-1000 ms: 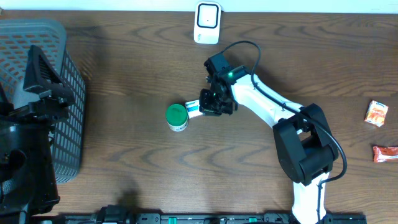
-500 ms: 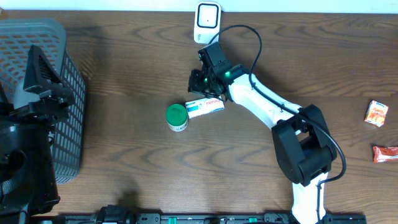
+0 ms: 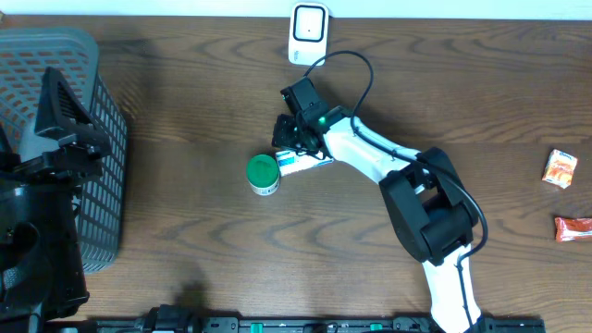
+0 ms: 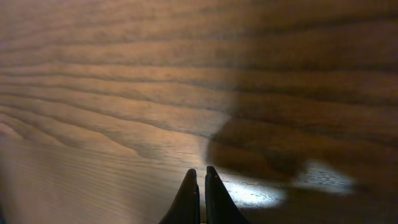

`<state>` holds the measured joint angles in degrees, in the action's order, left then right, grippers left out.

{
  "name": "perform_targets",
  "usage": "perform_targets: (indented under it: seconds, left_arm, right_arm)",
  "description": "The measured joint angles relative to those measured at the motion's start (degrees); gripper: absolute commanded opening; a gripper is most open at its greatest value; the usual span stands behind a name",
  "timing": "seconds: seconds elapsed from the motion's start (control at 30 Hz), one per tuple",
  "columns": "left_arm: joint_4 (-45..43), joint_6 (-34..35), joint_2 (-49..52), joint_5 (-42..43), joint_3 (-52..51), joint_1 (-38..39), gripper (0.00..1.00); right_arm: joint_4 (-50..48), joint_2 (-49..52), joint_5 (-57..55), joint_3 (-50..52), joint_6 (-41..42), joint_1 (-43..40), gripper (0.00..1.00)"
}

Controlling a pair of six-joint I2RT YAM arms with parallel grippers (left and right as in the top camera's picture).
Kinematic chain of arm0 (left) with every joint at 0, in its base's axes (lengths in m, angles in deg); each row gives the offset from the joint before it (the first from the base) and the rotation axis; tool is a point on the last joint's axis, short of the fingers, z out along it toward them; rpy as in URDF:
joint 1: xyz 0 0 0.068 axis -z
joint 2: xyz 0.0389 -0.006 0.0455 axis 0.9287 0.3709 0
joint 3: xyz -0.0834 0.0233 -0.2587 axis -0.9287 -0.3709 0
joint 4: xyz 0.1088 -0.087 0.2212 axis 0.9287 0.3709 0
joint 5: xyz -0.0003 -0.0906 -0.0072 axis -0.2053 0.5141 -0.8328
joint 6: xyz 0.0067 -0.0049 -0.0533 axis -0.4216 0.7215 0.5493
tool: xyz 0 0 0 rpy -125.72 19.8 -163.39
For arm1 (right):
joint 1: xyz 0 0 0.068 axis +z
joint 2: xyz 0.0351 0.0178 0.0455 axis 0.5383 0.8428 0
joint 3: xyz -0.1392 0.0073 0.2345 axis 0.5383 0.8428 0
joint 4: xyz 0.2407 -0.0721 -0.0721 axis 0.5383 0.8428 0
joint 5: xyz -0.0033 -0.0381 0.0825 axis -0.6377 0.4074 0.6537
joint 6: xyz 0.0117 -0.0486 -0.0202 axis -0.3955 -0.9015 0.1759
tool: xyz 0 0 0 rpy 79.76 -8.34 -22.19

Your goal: Scan the item barcode

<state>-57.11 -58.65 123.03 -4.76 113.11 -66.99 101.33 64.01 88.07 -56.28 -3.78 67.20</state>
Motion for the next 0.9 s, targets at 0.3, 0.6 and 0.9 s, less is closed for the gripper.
perform_targets:
  seconds: [0.3, 0.6, 0.9]
  left_arm:
    - [0.0, 0.0, 0.0, 0.0, 0.0, 0.0, 0.84]
    - [0.0, 0.0, 0.0, 0.0, 0.0, 0.0, 0.84]
    - [0.0, 0.0, 0.0, 0.0, 0.0, 0.0, 0.84]
  right_arm:
    - [7.2, 0.3, 0.3, -0.9, -1.8, 0.5, 0.01]
    - [29.5, -1.1, 1.3, -2.4, -17.6, 1.3, 0.01]
    - [50.7, -0.5, -14.3, -1.5, -27.6, 1.0, 0.01]
